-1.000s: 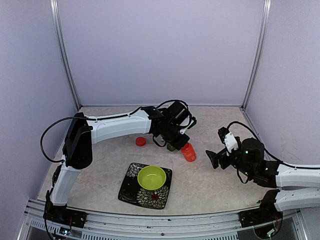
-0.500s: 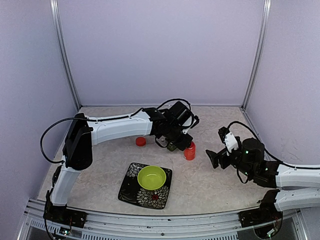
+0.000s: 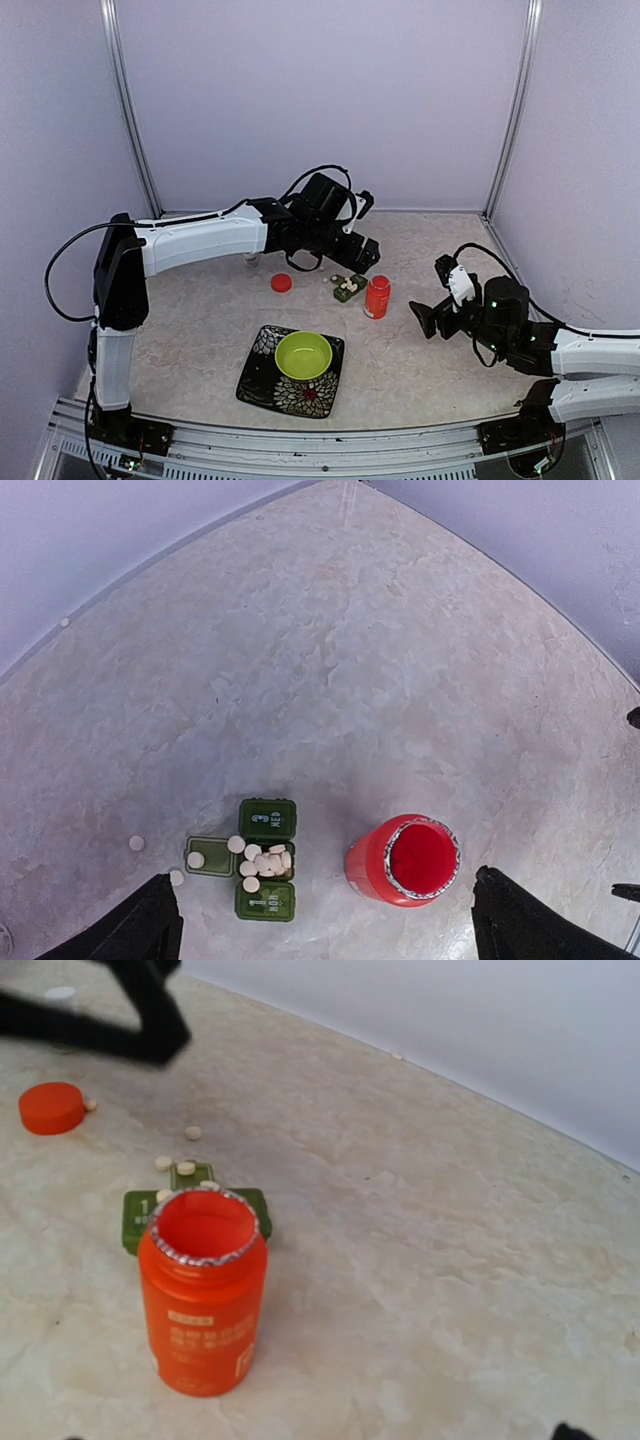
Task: Sort the pills into containers
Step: Place the pill bottle at the center of the board.
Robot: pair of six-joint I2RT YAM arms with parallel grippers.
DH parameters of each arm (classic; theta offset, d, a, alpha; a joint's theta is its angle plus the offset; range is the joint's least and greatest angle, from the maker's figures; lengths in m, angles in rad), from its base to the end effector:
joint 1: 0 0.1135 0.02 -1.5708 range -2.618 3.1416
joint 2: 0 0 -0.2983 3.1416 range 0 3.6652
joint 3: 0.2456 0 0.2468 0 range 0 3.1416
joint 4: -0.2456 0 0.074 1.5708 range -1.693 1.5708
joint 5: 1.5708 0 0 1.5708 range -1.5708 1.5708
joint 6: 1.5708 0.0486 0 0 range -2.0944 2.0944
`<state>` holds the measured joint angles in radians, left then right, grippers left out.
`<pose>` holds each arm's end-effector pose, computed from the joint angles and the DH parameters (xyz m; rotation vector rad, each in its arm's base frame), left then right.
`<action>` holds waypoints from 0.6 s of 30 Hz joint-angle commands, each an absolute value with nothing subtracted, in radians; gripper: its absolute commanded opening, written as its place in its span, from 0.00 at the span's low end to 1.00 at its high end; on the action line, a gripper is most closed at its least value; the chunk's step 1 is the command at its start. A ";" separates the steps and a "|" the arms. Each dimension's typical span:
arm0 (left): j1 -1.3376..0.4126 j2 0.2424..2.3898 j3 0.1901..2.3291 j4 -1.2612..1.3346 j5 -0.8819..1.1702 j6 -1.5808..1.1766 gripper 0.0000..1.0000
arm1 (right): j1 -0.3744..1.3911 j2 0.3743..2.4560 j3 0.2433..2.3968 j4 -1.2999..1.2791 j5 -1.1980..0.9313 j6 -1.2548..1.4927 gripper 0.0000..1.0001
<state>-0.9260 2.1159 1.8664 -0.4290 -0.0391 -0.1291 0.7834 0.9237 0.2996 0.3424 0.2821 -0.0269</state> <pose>0.3122 -0.4120 0.2907 0.8731 2.1294 -0.5153 0.1409 0.1213 0.2267 -0.5445 1.7675 0.2678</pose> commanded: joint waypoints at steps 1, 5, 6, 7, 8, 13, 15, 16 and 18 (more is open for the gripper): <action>-0.899 2.042 1.760 -0.332 -0.056 -0.120 0.99 | 0.783 0.928 0.297 0.366 0.270 -0.014 1.00; -0.803 1.997 1.617 -0.227 0.043 -0.156 0.99 | 0.783 0.932 0.302 0.361 0.257 -0.009 1.00; -0.775 1.994 1.590 -0.210 0.071 -0.168 0.99 | 0.782 0.934 0.302 0.361 0.256 -0.008 1.00; -0.746 1.997 1.576 -0.198 0.105 -0.177 0.99 | 0.783 0.935 0.304 0.360 0.255 -0.006 1.00; -0.714 2.009 1.569 -0.192 0.122 -0.180 0.99 | 0.783 0.936 0.304 0.360 0.255 -0.005 1.00; -0.639 2.088 1.584 -0.183 0.095 -0.171 0.96 | 0.784 0.942 0.304 0.363 0.253 -0.002 1.00; -0.621 2.132 1.610 -0.184 0.090 -0.178 0.93 | 0.784 0.943 0.304 0.364 0.253 -0.002 1.00; -0.616 2.153 1.628 -0.185 0.083 -0.177 0.91 | 0.783 0.945 0.303 0.365 0.252 -0.002 1.00; -0.615 2.197 1.672 -0.201 0.078 -0.168 0.87 | 0.784 0.948 0.302 0.367 0.251 -0.002 1.00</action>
<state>-0.6064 2.1124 1.5986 -0.2161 0.0711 -0.1722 0.7834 0.9398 0.2996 0.3431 0.2600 -0.0120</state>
